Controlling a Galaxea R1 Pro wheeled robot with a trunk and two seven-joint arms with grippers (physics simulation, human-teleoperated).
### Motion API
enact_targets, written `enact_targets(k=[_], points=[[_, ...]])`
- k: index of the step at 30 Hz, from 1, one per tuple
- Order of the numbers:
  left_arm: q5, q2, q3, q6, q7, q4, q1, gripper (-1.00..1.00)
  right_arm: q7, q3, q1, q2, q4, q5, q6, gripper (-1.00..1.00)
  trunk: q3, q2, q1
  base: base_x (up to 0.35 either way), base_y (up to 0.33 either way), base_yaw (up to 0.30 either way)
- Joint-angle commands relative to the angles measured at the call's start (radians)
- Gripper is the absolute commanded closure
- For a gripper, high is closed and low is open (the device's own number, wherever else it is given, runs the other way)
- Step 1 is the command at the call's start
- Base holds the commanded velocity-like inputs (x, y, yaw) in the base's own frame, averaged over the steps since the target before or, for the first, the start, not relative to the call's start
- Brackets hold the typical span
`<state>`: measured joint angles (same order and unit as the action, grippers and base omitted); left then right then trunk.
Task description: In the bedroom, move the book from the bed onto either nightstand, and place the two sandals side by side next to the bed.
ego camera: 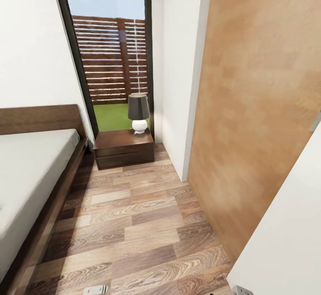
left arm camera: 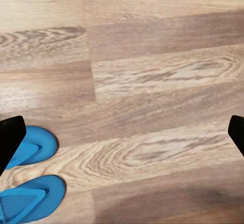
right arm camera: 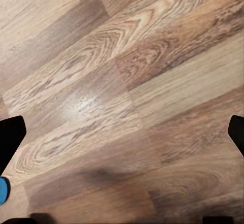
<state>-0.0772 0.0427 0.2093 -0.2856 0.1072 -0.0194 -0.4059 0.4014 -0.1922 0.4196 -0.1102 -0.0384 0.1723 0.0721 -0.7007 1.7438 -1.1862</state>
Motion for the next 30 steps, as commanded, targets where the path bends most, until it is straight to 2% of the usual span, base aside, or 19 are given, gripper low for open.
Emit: enact_targets(k=[1,30], points=[[-0.008,0.000,0.009,-0.003,0.003,0.001,-0.001,-1.00,0.005,-0.001,0.001,0.000,0.002,0.007,0.002,-1.00,0.002,-0.007,0.004,0.000,0.000,0.000],[-0.009,-0.007,0.009,-0.003,0.003,0.001,-0.001,-1.00,0.005,-0.002,0.001,0.000,0.002,0.007,0.000,-1.00,0.093,-0.210,0.115,0.000,0.000,0.000]])
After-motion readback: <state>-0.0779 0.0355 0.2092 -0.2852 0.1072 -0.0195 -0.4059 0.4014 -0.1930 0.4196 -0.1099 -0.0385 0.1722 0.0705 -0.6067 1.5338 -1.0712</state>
